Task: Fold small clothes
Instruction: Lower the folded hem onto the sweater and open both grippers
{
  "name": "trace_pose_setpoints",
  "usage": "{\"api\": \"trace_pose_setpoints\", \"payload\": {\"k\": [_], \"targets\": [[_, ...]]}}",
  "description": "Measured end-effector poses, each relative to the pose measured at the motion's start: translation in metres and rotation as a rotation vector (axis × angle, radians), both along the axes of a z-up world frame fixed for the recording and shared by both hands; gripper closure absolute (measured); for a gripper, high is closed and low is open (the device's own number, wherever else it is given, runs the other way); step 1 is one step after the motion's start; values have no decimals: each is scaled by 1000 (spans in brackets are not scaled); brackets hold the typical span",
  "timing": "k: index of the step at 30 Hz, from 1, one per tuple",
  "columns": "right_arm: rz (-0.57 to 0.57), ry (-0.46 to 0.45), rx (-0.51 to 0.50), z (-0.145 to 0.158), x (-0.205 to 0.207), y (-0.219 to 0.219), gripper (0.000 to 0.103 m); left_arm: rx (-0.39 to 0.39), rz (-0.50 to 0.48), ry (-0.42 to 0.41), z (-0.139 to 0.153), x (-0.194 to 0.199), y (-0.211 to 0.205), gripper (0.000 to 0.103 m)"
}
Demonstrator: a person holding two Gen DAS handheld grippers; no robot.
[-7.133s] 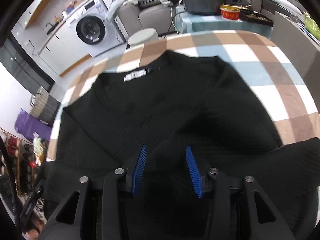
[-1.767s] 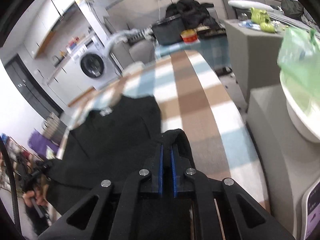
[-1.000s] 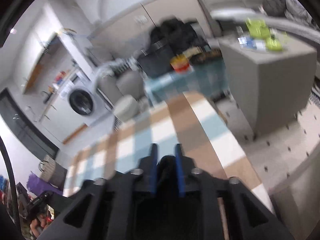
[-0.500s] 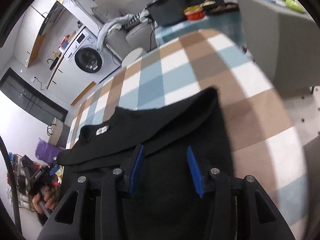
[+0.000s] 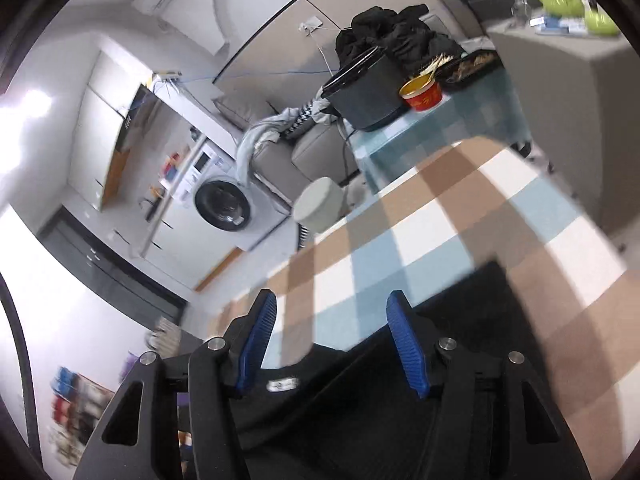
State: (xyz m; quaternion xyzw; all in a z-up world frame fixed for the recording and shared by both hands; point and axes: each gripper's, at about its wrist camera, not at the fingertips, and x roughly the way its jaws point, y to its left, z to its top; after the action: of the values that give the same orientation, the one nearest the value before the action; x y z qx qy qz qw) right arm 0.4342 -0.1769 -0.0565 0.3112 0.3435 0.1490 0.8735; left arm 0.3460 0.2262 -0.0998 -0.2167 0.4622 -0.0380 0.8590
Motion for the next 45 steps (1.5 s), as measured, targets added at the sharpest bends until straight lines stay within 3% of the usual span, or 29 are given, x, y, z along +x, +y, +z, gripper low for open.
{"api": "trace_pose_setpoints", "payload": {"k": [5,10,16,21,28,32,38,41,45], "targets": [[53,90,-234,-7,-30,-1,44,99,-1,41,-14,-16,0,44],[96,184,-395,-32,-74,-7,44,163,-57,8,-16,-32,-18,44],[259,169,-537,-53,-126,30,44,330,-122,-10,-19,-59,-47,45],[312,164,-677,-68,-146,49,43,338,-151,4,-17,-86,-54,44],[353,175,-723,-73,-170,44,43,336,-176,19,-15,-127,-65,44],[359,192,-710,-72,-185,35,42,310,-168,24,-12,-128,-60,41],[286,144,-598,-52,-187,24,42,247,-122,-28,3,-86,-40,42],[278,126,-573,-46,-185,24,42,211,-158,35,-5,-49,-38,40],[274,145,-567,-48,-180,25,42,250,-188,40,1,-3,-43,37]]}}
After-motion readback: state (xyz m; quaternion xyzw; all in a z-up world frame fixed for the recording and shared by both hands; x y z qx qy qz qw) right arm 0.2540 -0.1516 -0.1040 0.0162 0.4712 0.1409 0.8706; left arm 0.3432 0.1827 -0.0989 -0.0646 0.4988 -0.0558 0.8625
